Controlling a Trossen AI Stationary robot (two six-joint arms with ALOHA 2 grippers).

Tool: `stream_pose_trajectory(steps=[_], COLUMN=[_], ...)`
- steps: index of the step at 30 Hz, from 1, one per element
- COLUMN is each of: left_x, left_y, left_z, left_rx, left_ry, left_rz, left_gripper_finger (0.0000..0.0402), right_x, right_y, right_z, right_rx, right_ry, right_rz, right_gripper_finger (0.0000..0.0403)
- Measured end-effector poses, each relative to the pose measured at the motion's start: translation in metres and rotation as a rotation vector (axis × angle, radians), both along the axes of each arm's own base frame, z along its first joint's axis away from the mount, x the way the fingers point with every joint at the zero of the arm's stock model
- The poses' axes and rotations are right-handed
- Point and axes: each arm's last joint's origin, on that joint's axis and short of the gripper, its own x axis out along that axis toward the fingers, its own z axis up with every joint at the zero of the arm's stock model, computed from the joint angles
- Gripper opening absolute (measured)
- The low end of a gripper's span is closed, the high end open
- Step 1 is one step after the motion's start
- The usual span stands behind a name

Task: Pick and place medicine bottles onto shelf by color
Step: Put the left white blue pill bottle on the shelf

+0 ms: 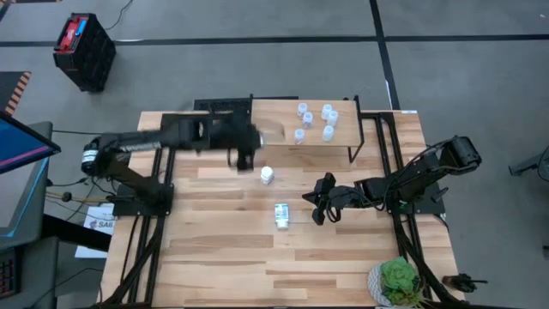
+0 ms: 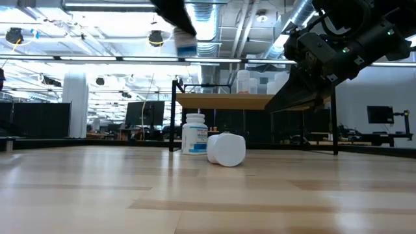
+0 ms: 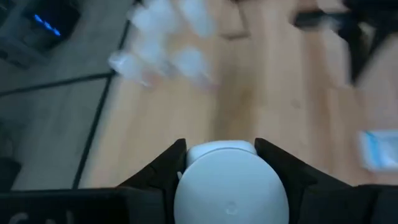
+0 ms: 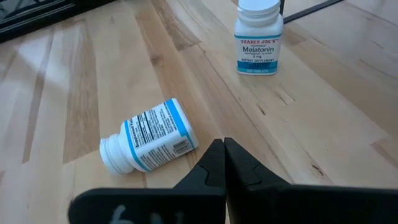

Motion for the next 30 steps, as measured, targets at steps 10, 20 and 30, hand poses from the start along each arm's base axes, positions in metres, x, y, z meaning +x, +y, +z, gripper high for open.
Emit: stream_pose_trajectory(steps=[10,20,30], left_x=[0.001,0.043,0.045], left_y=[0.165,0.208,0.214], left_z=[0.016,-0.006,-0.027], left_rx=[-0.029,-0.127,-0.192], left_ry=[-0.079,0.085,0.185], left_rz=[0.112,-0.074,-0.203], left_gripper_finger=[0.0140,0.0140,0.0148], right_x=[0.001,0.001,0.001], right_y=[0.000,-0.003,-0.003], right_z=[0.002,0.001,0.001], right_rx=[0.003,-0.002,-0.001], right_ry=[-0.019,-0.015,-0.014], right_rz=[-0.002,-0.016,-0.020], right_gripper_finger=[0.0008,0.0008,0.0008])
